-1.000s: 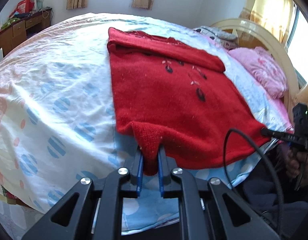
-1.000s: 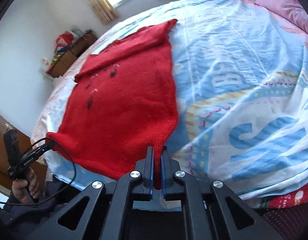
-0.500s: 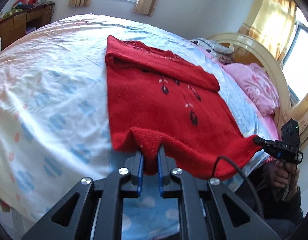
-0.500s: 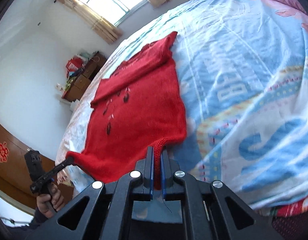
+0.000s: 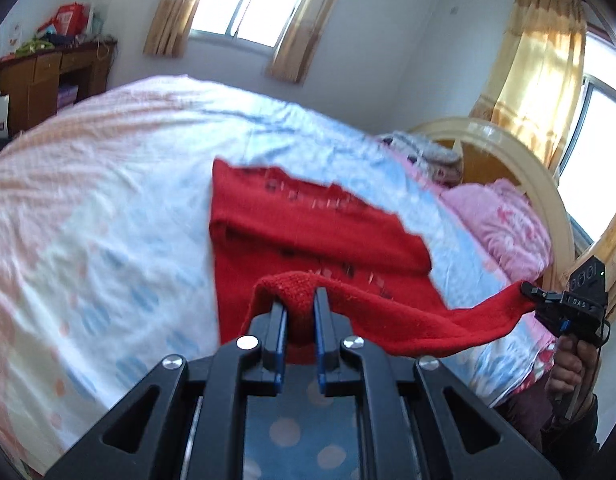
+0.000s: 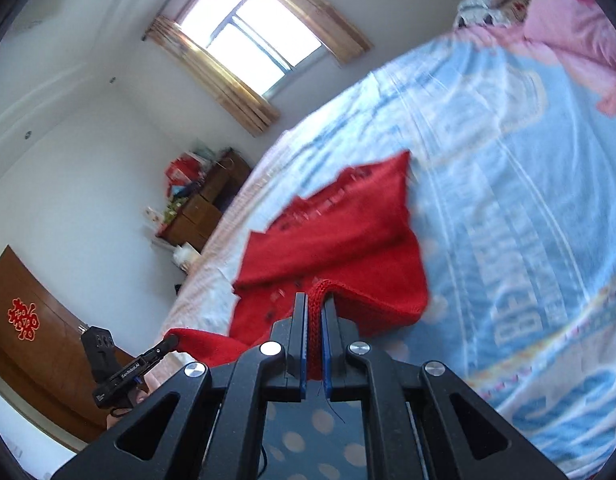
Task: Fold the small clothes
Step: 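Lift the hem with both tools and fold it up toward the collar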
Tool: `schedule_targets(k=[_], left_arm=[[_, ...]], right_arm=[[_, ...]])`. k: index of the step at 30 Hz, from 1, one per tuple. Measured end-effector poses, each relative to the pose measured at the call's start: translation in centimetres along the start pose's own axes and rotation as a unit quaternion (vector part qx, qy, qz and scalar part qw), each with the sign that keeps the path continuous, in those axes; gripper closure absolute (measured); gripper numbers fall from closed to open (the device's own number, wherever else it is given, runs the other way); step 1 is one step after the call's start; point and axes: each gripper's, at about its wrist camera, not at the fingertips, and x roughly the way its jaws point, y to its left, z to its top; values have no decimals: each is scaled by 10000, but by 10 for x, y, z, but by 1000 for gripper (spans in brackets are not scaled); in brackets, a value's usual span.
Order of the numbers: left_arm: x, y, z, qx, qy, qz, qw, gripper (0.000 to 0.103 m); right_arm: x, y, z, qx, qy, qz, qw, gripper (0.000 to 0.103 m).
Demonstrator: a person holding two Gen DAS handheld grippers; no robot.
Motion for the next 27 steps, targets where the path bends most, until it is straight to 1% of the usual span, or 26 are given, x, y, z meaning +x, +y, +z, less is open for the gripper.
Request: schedule_targets(k=[5, 13, 19, 23, 27], left_arm=[[0, 4, 24, -71, -272, -29, 9996, 91], [13, 2, 60, -65, -573, -76, 9983, 91], [29, 3, 81, -117, -652, -86, 9978, 91], [41, 6, 97, -164, -693, -82, 9974, 91], [58, 9, 111, -158, -687, -66, 9975, 91]], right_arm=[[-4, 16, 23, -108, -217, 81, 9997, 98], [9, 31, 61, -231, -424, 58, 9988, 98], [21, 34, 79, -226, -500, 43, 9985, 98], [35, 35, 88, -280, -446, -1, 9986, 98], [53, 26, 103, -227, -392, -75, 9989, 98]])
